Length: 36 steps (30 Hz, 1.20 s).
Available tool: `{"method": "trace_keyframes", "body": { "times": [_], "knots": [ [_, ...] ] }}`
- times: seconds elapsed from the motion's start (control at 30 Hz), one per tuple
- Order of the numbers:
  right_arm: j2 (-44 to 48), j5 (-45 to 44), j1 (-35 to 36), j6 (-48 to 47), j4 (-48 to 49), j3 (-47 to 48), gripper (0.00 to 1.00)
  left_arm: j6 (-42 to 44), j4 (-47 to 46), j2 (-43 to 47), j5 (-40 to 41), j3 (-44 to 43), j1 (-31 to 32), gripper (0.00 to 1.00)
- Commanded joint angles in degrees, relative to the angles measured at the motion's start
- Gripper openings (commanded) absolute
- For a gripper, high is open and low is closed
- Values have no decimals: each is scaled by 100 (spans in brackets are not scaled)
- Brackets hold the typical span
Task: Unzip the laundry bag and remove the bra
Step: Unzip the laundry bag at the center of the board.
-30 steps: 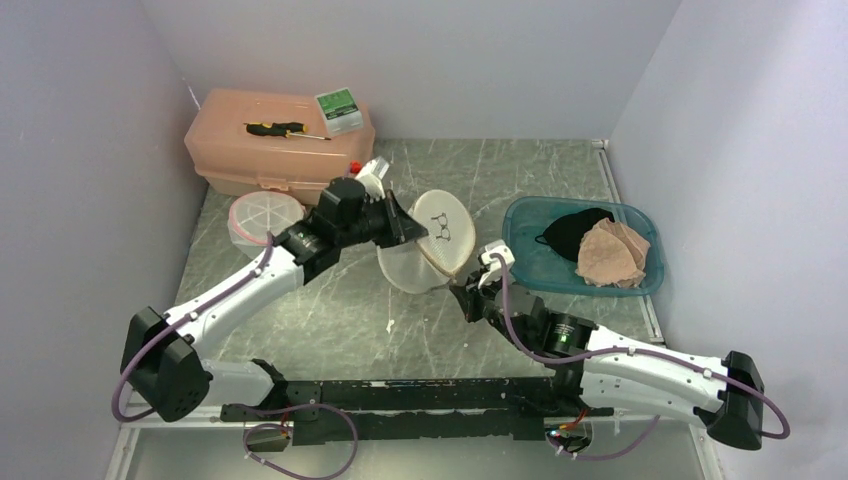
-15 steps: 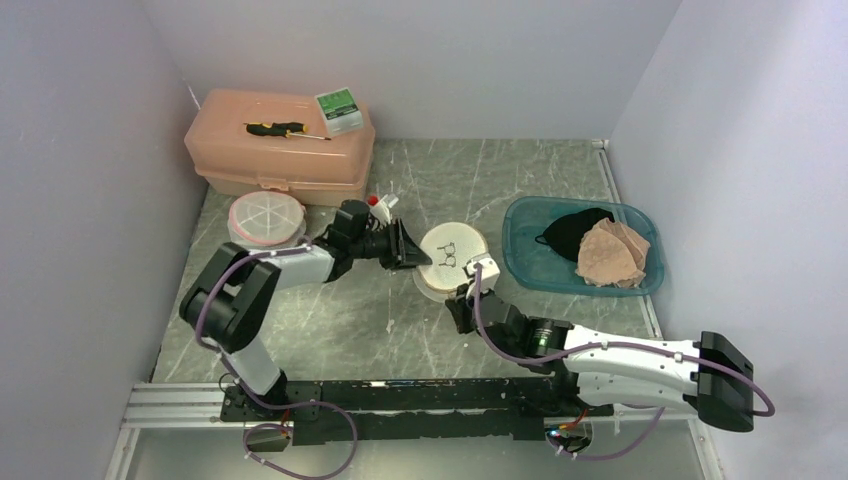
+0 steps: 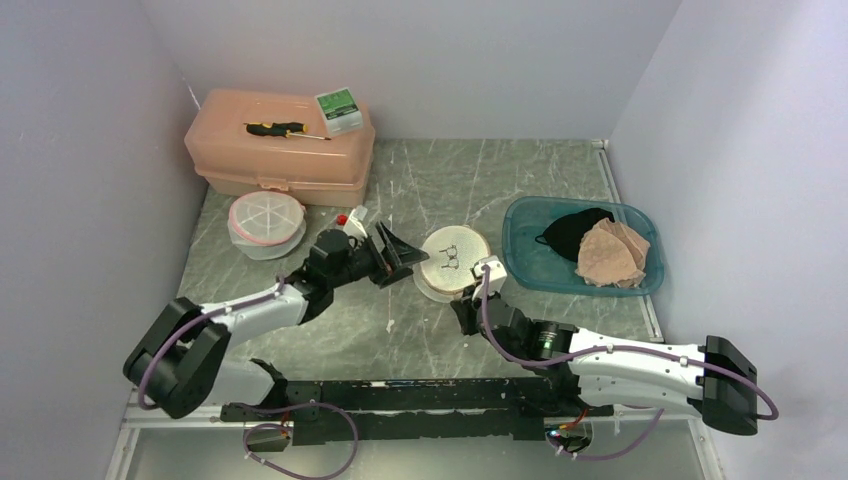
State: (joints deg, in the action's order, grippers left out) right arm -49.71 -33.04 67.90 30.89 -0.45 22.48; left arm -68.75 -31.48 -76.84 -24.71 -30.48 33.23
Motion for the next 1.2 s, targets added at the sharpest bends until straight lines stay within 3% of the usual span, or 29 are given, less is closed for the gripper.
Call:
{"method": "trace_keyframes", "body": {
  "times": [0.0, 0.2, 0.43, 1.0, 1.17],
  "knots": [
    [-32, -169, 7, -51, 96, 43, 0, -868, 717, 472, 1703, -115, 922, 95],
    [-126, -116, 4, -78, 139, 162, 0, -2209, 757, 411, 3029, 211, 1872, 95],
    [-92, -89, 4, -49, 71, 156, 0, -2436, 743, -96, 3079, -59, 2027, 84],
    [-11, 145, -2, -132, 153, -9, 0, -2376, 334, -843, 3312, -412, 2037, 48],
    [49, 183, 4, -151, 136, -59, 0, -2265, 394, -939, 3320, -538, 2025, 28]
  ]
}}
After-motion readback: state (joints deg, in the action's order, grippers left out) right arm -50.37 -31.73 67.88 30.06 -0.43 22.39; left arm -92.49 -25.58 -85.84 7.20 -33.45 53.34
